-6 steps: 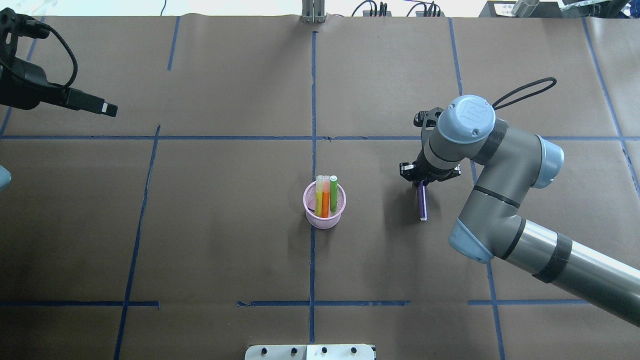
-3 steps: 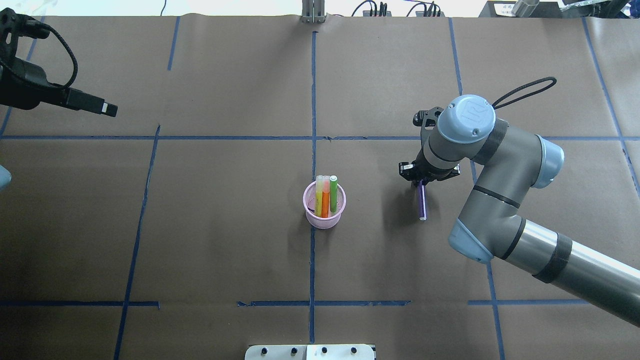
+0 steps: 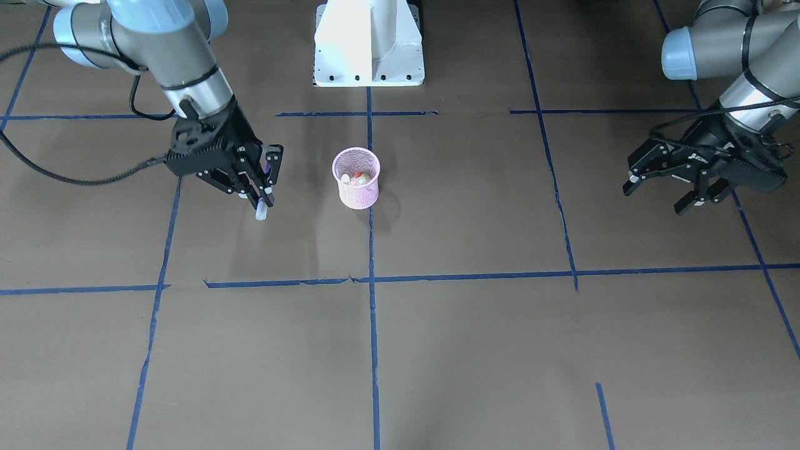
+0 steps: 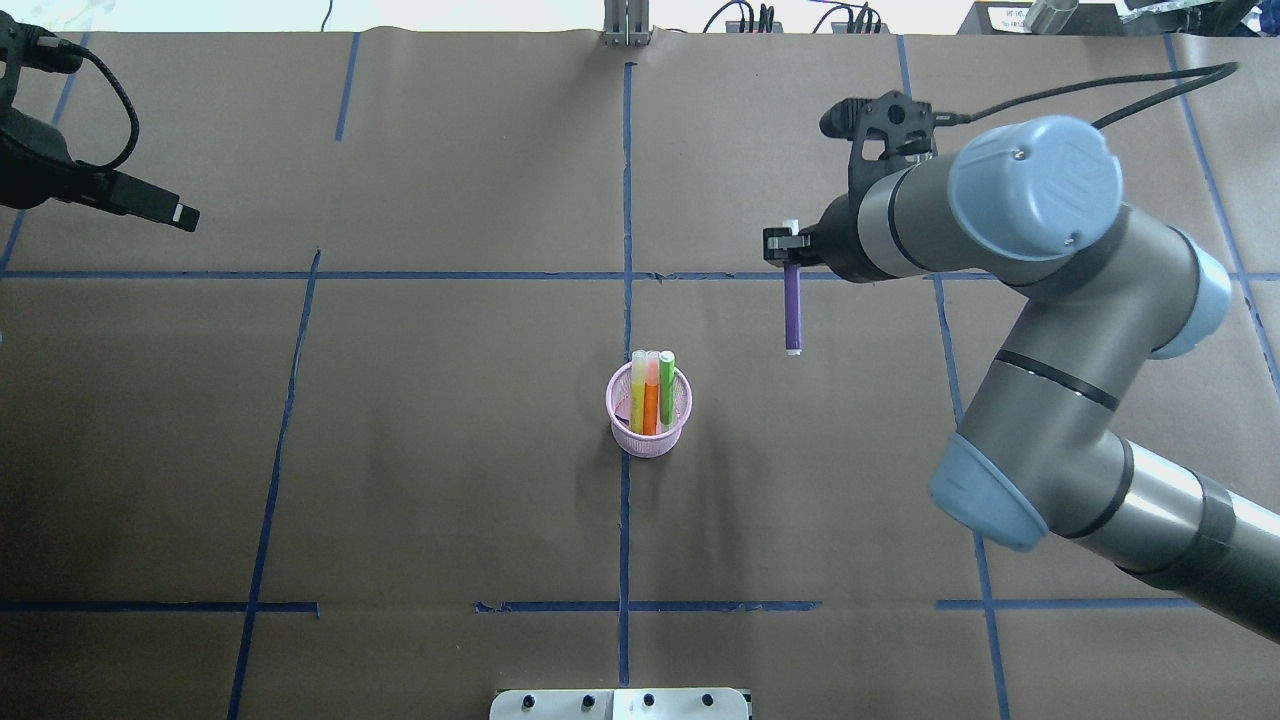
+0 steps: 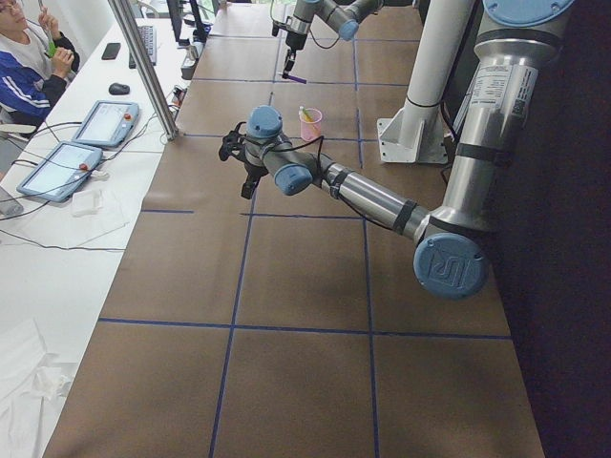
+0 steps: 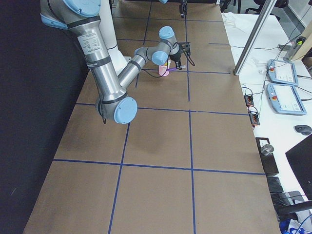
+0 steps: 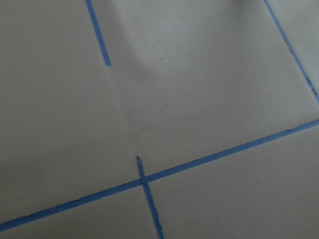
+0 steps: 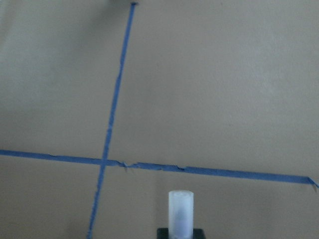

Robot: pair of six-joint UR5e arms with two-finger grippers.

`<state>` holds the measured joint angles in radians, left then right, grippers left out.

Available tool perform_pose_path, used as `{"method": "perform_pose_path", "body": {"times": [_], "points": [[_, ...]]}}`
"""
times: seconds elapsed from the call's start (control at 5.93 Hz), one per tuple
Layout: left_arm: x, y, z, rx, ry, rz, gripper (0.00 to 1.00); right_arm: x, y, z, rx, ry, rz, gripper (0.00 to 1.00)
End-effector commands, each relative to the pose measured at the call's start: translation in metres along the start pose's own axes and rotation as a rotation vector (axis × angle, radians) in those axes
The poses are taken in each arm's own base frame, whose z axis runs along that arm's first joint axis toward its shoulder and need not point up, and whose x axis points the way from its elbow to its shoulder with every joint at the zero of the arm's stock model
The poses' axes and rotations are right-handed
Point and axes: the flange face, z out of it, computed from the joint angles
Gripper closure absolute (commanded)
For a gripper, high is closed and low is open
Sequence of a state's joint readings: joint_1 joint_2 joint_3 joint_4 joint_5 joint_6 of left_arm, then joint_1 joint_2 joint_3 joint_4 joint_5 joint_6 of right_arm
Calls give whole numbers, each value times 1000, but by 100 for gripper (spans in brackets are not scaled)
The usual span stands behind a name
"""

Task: Collect pens into pen holder
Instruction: 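Lift the purple marker with the right gripper and carry it over the cup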

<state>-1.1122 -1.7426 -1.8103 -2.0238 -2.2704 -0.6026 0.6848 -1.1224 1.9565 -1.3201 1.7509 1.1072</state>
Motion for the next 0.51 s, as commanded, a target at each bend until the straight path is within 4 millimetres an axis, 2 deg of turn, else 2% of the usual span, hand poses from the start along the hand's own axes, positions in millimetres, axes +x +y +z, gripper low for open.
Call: {"method": "perform_pose_path", "body": {"times": [0.0, 0.17, 0.34], "points": [[-7, 0, 4, -12, -15, -3, 0, -41, 0, -56, 185, -120, -46, 100], [-11, 1, 7, -17, -20, -8, 0, -64, 33, -44, 299, -244, -79, 100], [-15, 1, 10, -21, -26, -7, 0, -77, 58, -28, 356, -252, -113, 100]]}}
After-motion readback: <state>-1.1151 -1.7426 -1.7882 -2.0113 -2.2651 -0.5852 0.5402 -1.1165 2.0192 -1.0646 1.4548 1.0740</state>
